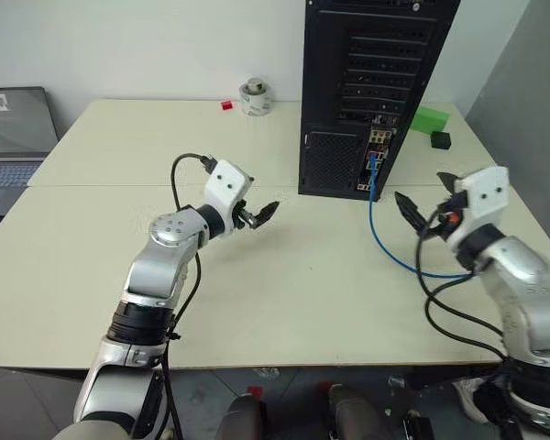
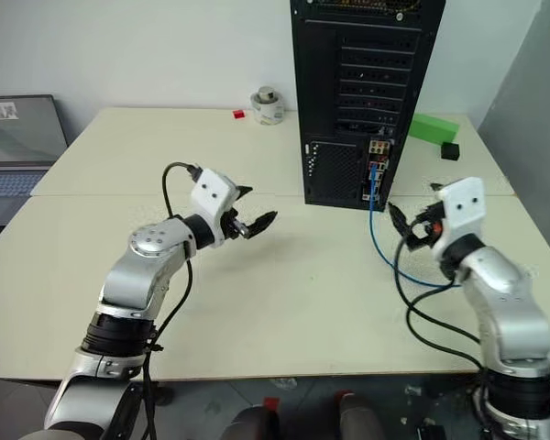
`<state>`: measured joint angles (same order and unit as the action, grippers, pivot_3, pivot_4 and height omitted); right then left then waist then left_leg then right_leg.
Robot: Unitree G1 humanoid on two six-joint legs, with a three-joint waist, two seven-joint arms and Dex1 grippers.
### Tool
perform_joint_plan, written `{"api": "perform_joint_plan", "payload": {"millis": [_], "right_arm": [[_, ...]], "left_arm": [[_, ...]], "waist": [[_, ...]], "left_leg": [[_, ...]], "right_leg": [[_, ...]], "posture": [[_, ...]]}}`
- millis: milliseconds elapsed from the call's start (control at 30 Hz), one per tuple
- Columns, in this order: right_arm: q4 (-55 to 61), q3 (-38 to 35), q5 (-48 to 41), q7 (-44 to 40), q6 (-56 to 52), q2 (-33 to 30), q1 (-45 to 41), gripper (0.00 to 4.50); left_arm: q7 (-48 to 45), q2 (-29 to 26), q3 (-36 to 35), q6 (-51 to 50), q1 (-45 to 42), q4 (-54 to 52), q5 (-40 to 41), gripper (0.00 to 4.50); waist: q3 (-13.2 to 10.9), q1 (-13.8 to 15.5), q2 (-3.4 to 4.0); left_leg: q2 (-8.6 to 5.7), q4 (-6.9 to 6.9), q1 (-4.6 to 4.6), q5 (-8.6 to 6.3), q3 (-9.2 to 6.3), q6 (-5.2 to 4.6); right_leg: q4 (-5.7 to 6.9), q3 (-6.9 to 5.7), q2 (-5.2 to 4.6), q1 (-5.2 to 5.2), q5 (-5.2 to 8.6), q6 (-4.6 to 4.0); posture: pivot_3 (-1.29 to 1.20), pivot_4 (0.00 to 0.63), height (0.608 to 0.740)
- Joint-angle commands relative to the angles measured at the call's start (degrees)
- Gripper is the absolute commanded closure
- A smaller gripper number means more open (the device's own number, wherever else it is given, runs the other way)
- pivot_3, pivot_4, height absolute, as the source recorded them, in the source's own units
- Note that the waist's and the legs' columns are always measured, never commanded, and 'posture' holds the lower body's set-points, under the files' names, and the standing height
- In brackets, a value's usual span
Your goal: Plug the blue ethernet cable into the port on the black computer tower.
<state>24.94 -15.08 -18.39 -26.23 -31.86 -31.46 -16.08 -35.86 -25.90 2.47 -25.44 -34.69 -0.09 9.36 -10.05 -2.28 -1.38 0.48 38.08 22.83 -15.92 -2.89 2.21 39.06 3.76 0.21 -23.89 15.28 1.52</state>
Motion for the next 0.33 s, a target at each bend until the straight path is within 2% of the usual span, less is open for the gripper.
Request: {"api": "perform_joint_plan", "payload": {"millis": [33,333], "right_arm": [[2.8,-5.9,-5.3,-5.7,1.8,-3.6,1.5,0.01],[3.5,-7.9,-9.6,-9.4,1.5,-7.4,5.4,0.01]], "left_arm": [[-3.1,-2.1,-3.0,2.2,-1.0,-2.5,2.8,0.46],[-3.6,-3.0,-4.6,2.6,2.7,-4.7,4.9,0.46]], "waist": [[0.0,0.0,0.0],[0.0,0.1,0.0]], "left_leg": [[0.05,0.0,-0.03,0.0,0.0,0.0],[0.08,0.02,-0.17,0.0,-0.02,0.0]], "right_leg": [[-0.02,0.01,0.04,0.04,0.0,0.0],[-0.05,-0.01,0.08,0.22,0.0,0.0]], "posture": [[0.0,0.15,0.74],[0.0,0.15,0.74]]}}
